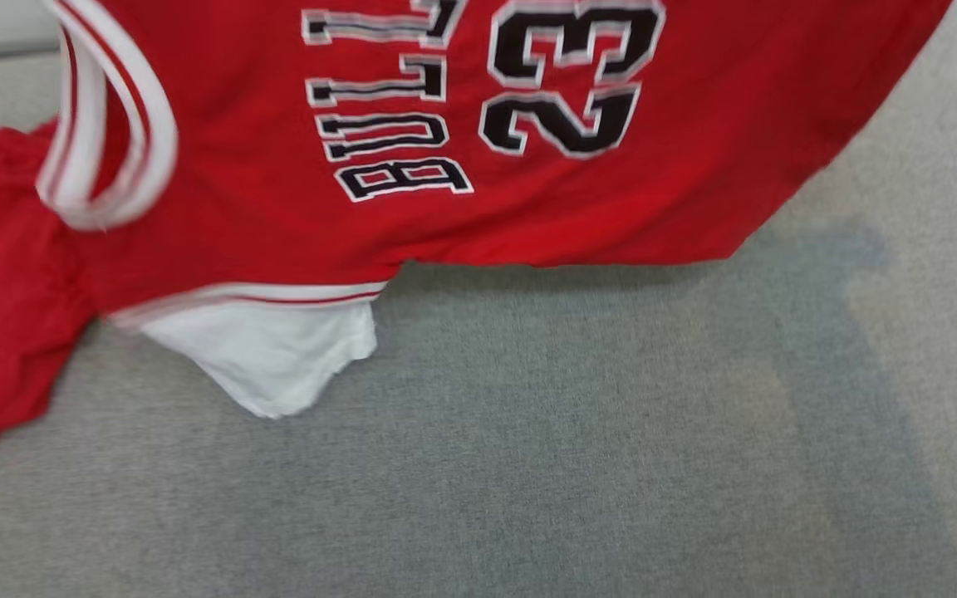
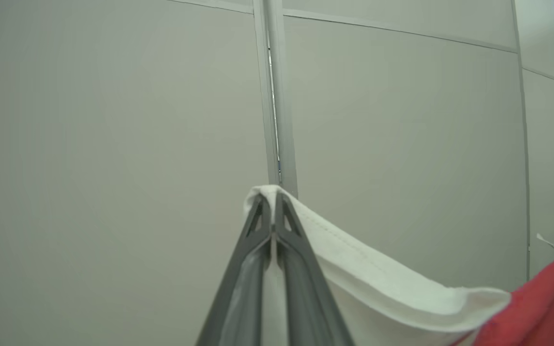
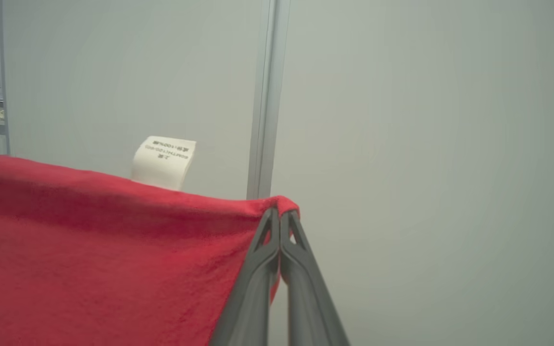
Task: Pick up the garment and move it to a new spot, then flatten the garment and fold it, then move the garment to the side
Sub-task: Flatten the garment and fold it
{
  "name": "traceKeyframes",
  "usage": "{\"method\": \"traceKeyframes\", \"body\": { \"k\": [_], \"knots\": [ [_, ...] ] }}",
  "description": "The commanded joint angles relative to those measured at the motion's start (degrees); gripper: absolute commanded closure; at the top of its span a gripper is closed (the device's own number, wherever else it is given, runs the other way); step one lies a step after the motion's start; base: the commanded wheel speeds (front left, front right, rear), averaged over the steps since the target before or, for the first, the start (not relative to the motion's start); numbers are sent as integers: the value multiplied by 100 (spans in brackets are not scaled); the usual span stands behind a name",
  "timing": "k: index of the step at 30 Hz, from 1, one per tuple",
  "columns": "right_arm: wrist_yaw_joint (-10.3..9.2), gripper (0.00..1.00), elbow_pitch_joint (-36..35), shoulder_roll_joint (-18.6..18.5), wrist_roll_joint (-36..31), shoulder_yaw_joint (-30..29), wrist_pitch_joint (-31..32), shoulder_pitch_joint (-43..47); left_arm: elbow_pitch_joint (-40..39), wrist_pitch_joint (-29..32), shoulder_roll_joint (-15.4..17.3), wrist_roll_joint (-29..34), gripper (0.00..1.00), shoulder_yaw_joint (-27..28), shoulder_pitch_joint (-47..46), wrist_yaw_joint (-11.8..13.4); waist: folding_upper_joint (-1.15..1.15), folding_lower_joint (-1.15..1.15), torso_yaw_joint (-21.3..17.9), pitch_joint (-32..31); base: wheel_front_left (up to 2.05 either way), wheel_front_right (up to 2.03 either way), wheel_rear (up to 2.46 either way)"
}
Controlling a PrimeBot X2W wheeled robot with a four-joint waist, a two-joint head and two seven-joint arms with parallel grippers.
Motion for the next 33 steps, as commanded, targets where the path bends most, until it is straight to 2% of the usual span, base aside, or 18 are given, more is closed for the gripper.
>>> {"method": "traceKeyframes", "body": {
  "k": [1, 5, 10, 13, 16, 21, 27, 29, 30, 33],
  "knots": [
    [-2, 100, 129, 97, -73, 43, -12, -189, 127, -76, 66, 69, 100, -54, -242, -13, 0, 0, -167, 476, 0, 0, 0],
    [-2, 100, 966, 475, -498, 153, -391, -1209, 856, -579, 325, 355, 100, -659, -1444, -8, 0, 0, -338, 993, 0, 0, 0],
    [-3, 100, 1845, 864, -1134, 12, -804, -2205, 1675, -1719, 478, 657, 100, -1318, -2704, -9, 0, 0, -471, 1323, 0, 0, 0],
    [-3, 100, 1822, 887, -1664, -369, -839, -2642, 1932, -2335, 440, 646, 100, -1674, -3327, -8, 0, 0, -393, 1531, 0, 0, 0],
    [-2, 100, 1510, 830, -2178, -629, -826, -2556, 1982, -2573, 271, 392, 100, -1857, -3531, -9, 0, 0, -194, 1758, 0, 0, 0],
    [-2, 100, 1042, 695, -2480, -746, -829, -1899, 1264, -2621, 449, -192, 100, -2045, -2622, -10, 0, 0, 97, 1928, 0, 0, 0],
    [-3, 100, 705, 484, -2419, -705, -831, -543, -36, -2625, 869, -846, 100, -1795, -120, -10, 0, 0, 317, 1661, 0, 0, 0],
    [-3, 100, 546, 418, -2322, -797, -830, 18, -448, -2626, 961, -991, 100, -1636, 871, -10, 0, 0, 369, 1479, 0, 0, 0],
    [-3, 100, 546, 418, -2322, -797, -830, 18, -448, -2626, 961, -991, 100, -1636, 871, -10, 0, 0, 369, 1479, 0, 0, 0],
    [-3, 100, 196, 211, -2186, -1072, -832, 979, -1103, -2626, 1094, -1064, 100, -1407, 2385, -10, 0, 0, 450, 1166, 0, 0, 0]
  ]
}}
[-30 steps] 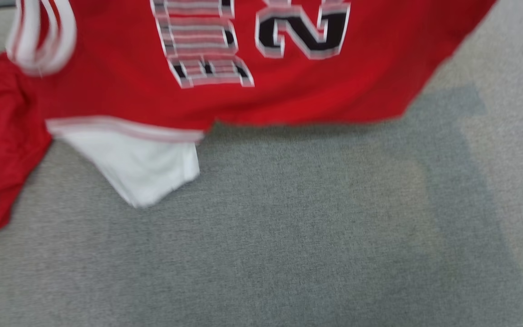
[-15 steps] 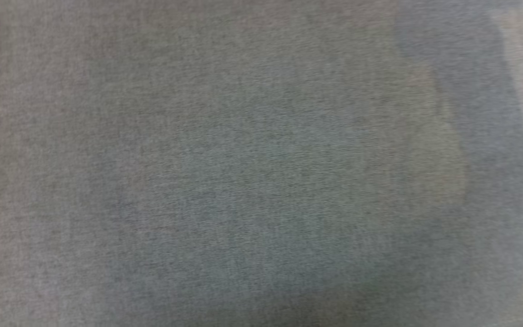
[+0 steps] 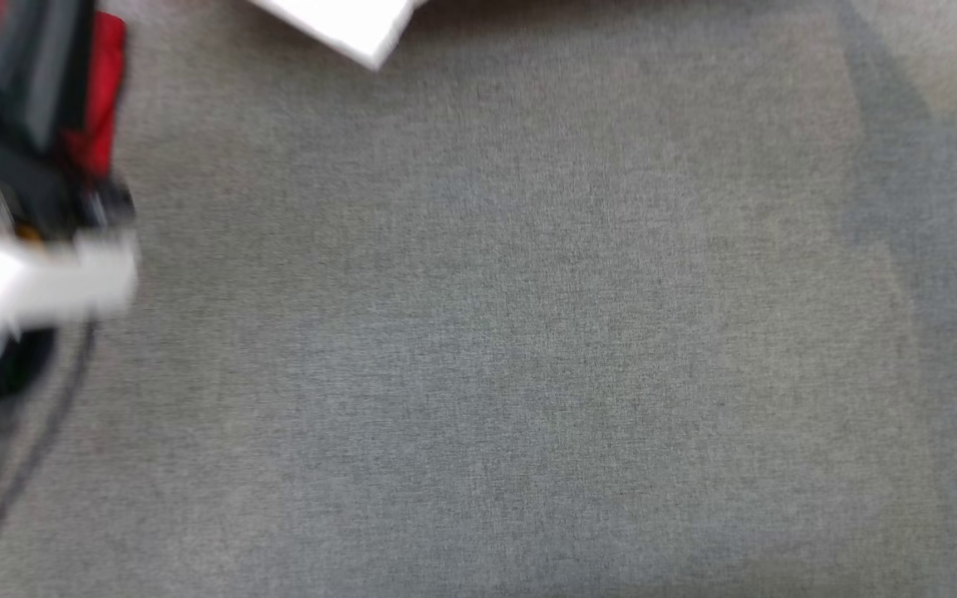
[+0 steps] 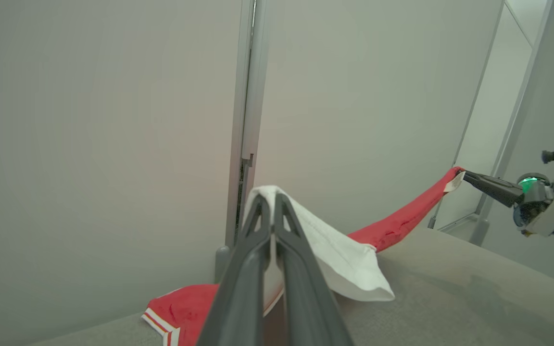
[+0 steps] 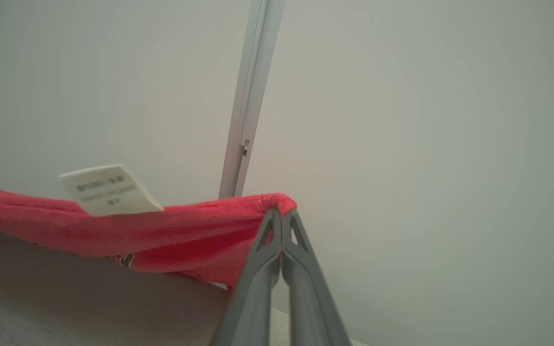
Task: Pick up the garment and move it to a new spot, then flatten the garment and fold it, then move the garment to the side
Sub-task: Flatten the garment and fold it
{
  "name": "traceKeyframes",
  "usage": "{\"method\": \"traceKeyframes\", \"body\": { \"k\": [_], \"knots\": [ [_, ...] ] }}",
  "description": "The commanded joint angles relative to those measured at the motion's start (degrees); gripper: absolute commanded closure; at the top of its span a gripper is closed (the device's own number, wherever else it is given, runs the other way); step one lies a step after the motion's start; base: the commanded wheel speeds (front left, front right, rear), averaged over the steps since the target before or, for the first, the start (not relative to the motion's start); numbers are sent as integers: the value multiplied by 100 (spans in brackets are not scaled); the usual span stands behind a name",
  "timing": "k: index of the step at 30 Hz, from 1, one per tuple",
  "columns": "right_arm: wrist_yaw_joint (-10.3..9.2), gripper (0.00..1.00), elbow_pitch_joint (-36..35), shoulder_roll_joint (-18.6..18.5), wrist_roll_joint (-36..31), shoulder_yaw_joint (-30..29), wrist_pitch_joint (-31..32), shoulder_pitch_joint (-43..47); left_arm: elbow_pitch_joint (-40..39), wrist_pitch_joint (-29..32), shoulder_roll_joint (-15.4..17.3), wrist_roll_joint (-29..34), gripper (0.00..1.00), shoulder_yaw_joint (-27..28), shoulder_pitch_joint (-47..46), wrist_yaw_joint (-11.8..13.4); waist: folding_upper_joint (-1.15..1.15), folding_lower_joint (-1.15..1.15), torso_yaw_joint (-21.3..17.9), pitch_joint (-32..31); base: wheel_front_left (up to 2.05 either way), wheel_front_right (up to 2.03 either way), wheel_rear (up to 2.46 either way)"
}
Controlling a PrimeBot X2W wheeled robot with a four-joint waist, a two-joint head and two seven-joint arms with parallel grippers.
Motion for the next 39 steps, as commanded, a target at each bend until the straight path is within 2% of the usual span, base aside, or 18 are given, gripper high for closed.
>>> {"method": "traceKeyframes", "body": {
  "k": [1, 5, 10, 14, 20, 25, 28, 39],
  "knots": [
    [-4, 100, -130, -106, 87, -142, -5, 396, -210, -27, 82, 13, 100, 91, 474, -1, 0, -1, 115, -327, 0, 0, 0],
    [-5, 100, -513, -289, 374, -582, -6, 1872, -775, -28, 85, 8, 100, 312, 2310, 66, 0, -1, 160, -722, 0, 0, 0],
    [-7, 100, -937, -310, 607, -1078, -6, 3414, -1303, -28, -171, 32, 100, 474, 3981, 203, 0, -1, 137, -1075, 0, 0, 0],
    [-8, 100, -1215, -210, 676, -1431, -5, 4384, -1683, -28, -413, 128, 100, 559, 4848, 361, 0, -1, 90, -1249, 0, 0, 0],
    [-8, 100, -1645, -131, 646, -1944, -5, 5518, -2267, 60, -405, 218, 100, 471, 5620, 607, 0, -1, 69, -1396, 0, 0, 0],
    [-7, 100, -1801, -72, 541, -1975, 240, 5732, -2357, 396, -335, 192, 100, 433, 5508, 784, 0, -1, 51, -1383, 0, 0, 0],
    [-7, 100, -1691, 22, 523, -1875, 462, 5473, -2141, 607, -421, 147, 100, 359, 5091, 768, 0, -1, 97, -1322, 0, 0, 0],
    [-7, 100, -638, 58, 519, -1277, 657, 3892, -669, 1073, -834, 397, 100, -32, 2662, 280, 0, -1, 275, -678, 0, 0, 0]
  ]
}}
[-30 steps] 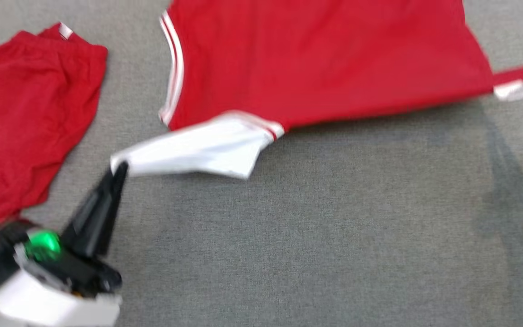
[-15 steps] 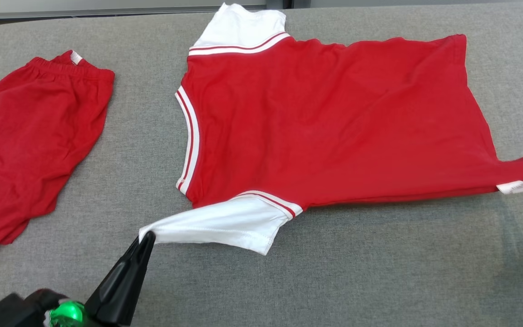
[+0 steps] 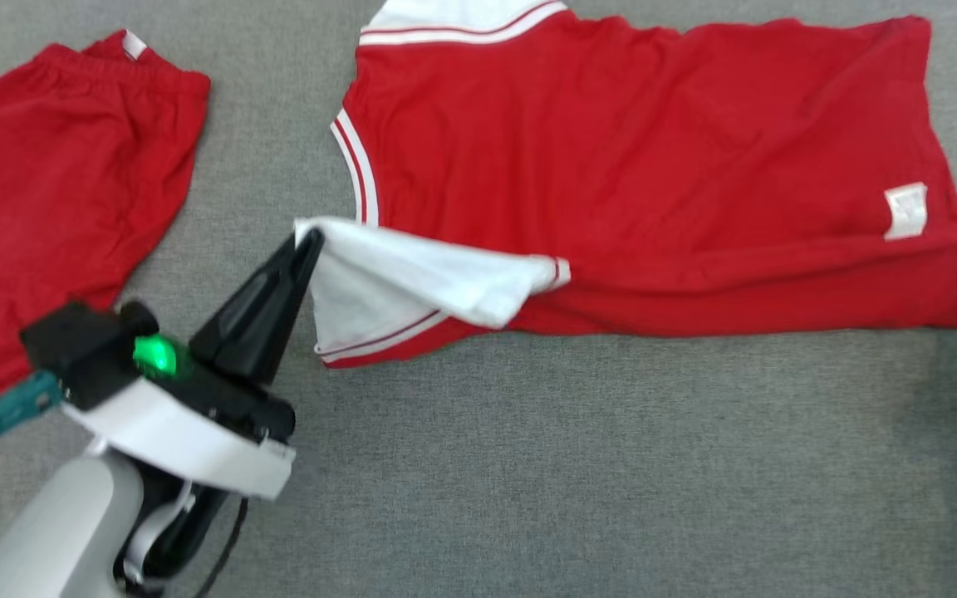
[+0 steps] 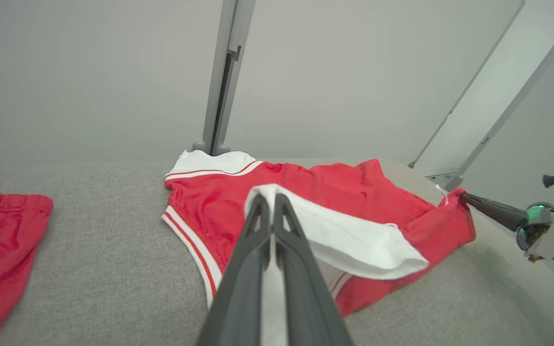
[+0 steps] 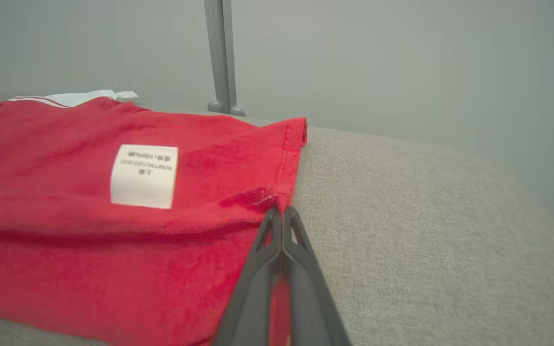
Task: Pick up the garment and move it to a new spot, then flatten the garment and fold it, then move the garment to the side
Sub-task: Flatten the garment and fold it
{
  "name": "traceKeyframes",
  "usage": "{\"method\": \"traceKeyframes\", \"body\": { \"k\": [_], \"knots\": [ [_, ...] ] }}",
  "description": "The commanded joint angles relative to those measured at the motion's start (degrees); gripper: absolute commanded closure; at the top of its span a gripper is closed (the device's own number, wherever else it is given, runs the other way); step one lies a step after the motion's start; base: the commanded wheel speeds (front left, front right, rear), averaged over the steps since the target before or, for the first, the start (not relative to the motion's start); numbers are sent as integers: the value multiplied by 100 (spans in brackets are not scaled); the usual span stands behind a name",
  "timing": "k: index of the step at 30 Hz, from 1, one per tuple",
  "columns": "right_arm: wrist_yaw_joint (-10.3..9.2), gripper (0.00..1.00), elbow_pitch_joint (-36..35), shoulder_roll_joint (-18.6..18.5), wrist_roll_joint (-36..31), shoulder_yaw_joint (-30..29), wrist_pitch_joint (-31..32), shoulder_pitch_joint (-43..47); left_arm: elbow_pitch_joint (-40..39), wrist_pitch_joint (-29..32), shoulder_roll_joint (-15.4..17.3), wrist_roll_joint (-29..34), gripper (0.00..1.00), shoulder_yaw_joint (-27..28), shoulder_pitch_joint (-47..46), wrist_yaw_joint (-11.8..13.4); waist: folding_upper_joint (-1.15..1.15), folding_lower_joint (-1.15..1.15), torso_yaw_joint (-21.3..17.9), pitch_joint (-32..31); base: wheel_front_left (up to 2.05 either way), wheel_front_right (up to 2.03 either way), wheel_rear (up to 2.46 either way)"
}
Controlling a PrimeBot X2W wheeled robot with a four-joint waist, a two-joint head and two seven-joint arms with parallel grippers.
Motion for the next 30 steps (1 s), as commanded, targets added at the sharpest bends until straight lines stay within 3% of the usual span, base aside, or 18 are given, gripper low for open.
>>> {"method": "traceKeyframes", "body": {
  "k": [1, 9, 10, 11, 12, 13, 18, 23, 30],
  "knots": [
    [-12, 100, 33, -17, -9, 14, -2, -83, 62, 22, 19, 25, 100, 6, -126, -41, 0, 0, 20, 123, 0, 0, 0],
    [-12, 100, 601, -48, 68, 396, -177, -836, 937, -70, -117, 203, 100, -201, -1188, -238, 0, 0, 72, 488, 0, 0, 0],
    [-12, 89, 674, -32, 100, 442, -207, -902, 1044, -87, -137, 200, 100, -243, -1263, -238, 0, 0, 73, 506, 0, 0, 0],
    [-12, 27, 730, -16, 110, 465, -248, -954, 1138, -110, -158, 178, 82, -278, -1314, -251, 0, 0, 72, 519, 0, 0, 0],
    [-12, 0, 783, -12, 124, 493, -303, -1000, 1229, -143, -183, 174, 24, -319, -1367, -268, 0, 0, 72, 527, 0, 0, 0],
    [-12, 0, 847, 5, 125, 518, -351, -1034, 1313, -188, -204, 181, 0, -353, -1413, -272, 0, 0, 73, 526, 0, 0, 0],
    [-12, 0, 815, 93, 141, 429, -589, -882, 1515, -590, -247, 178, 0, -383, -1102, -247, 0, 0, 42, 383, 0, 0, 0],
    [-12, 0, 422, 238, -77, 10, -669, -422, 1243, -864, -286, 144, 0, -283, -232, 93, 0, 0, 26, 112, 0, 0, 0],
    [-12, 0, -8, 582, -245, -318, -673, 334, 1090, -671, -413, -271, 0, -476, 902, 338, 0, 0, 55, -261, 0, 0, 0]
  ]
}}
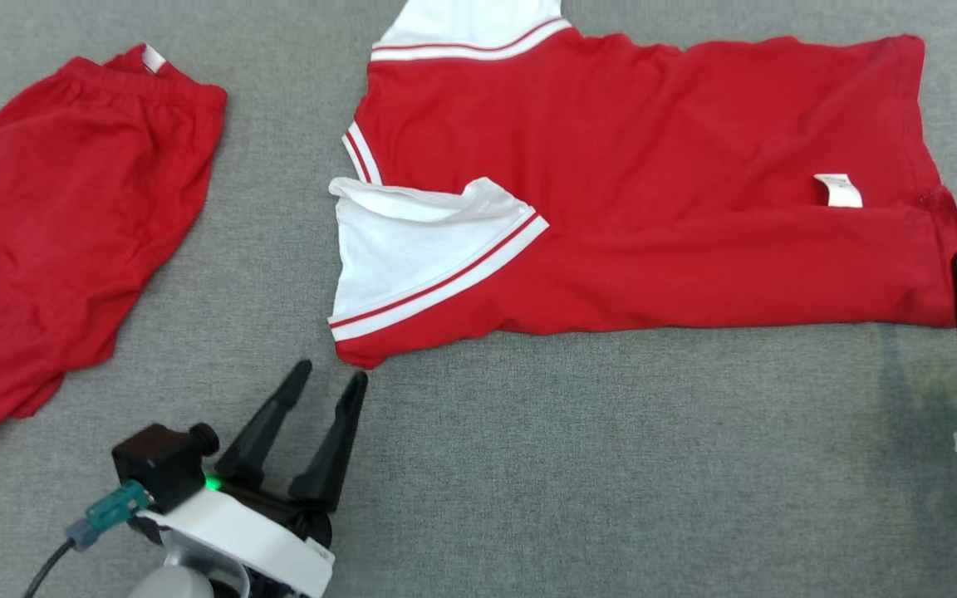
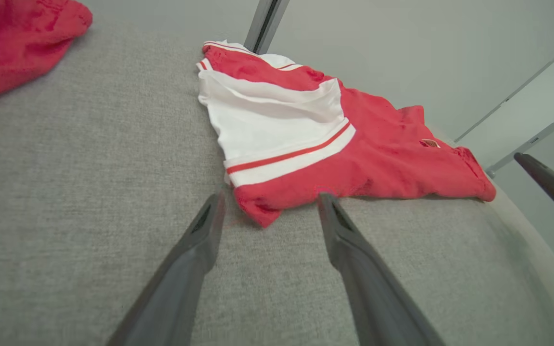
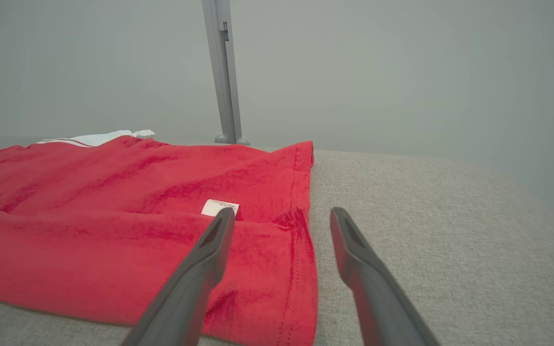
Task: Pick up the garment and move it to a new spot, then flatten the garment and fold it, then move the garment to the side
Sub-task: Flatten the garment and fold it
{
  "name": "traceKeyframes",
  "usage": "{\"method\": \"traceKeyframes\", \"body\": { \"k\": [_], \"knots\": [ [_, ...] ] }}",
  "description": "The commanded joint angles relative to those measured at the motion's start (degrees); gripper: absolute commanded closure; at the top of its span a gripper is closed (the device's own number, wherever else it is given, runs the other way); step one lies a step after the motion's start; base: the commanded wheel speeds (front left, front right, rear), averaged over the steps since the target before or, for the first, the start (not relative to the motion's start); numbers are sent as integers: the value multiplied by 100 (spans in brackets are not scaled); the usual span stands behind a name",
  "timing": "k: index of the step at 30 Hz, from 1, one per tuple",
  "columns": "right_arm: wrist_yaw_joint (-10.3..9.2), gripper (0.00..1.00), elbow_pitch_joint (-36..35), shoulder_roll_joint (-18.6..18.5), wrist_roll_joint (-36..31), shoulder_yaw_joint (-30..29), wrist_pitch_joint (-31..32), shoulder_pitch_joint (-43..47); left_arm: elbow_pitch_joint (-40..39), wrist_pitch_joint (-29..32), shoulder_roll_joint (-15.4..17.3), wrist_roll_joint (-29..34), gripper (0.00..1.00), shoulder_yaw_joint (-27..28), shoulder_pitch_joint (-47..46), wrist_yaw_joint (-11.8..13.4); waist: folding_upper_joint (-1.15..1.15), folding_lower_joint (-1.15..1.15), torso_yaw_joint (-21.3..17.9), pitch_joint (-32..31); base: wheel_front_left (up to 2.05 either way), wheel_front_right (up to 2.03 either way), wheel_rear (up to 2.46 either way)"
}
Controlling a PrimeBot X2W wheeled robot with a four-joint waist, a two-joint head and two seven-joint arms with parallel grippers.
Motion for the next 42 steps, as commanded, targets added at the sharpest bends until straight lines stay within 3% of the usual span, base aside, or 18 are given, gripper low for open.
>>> {"method": "traceKeyframes", "body": {
  "k": [1, 6, 15, 16, 17, 18, 30, 31, 32, 33, 42],
  "knots": [
    [-12, 0, -38, 41, -41, -12, -31, 106, 64, 96, -3, -40, 0, -48, 63, 63, 0, 0, 4, -123, 0, 0, 0],
    [-12, 0, -57, 88, -10, 114, -31, 159, 404, 181, -77, 5, 0, -73, -167, 147, 0, 0, -46, -118, 0, 0, 0],
    [-12, 0, 35, 38, 63, 280, -31, -39, 1134, 474, -172, -14, 0, -250, -656, -95, 0, 0, -155, 73, 0, 0, 0],
    [-12, 0, 55, 48, 84, 289, -32, -36, 1191, 442, -178, 4, 22, -267, -707, -140, 0, 0, -161, 86, 0, 0, 0],
    [-12, 0, 86, 69, 120, 307, -32, -43, 1244, 407, -177, 34, 67, -284, -747, -179, 0, 0, -168, 97, 0, 0, 0],
    [-12, 0, 126, 81, 146, 330, -31, -57, 1283, 366, -176, 56, 100, -294, -773, -215, 0, 0, -175, 107, 0, 0, 0],
    [-12, 0, 1407, 156, 938, 928, 79, -578, 1367, 110, 69, 285, 100, -490, -883, -443, 0, 0, 1, 75, 0, 0, 0],
    [-12, 29, 1481, 137, 1004, 1014, 119, -614, 1360, 95, 81, 314, 100, -503, -903, -452, 0, 0, 23, 67, 0, 0, 0],
    [-11, 76, 1543, 106, 1072, 1116, 157, -633, 1355, 91, 104, 354, 100, -532, -932, -463, 0, 0, 48, 57, 0, 0, 0],
    [-10, 100, 1566, 105, 1166, 1223, 178, -638, 1344, 73, 137, 405, 100, -551, -957, -469, 0, 0, 65, 47, 0, 0, 0],
    [-14, 100, 1335, -679, 1705, 1611, 165, -276, 780, 462, 748, 731, 100, -908, -671, -507, 0, 0, 66, -117, 0, 0, 0]
  ]
}}
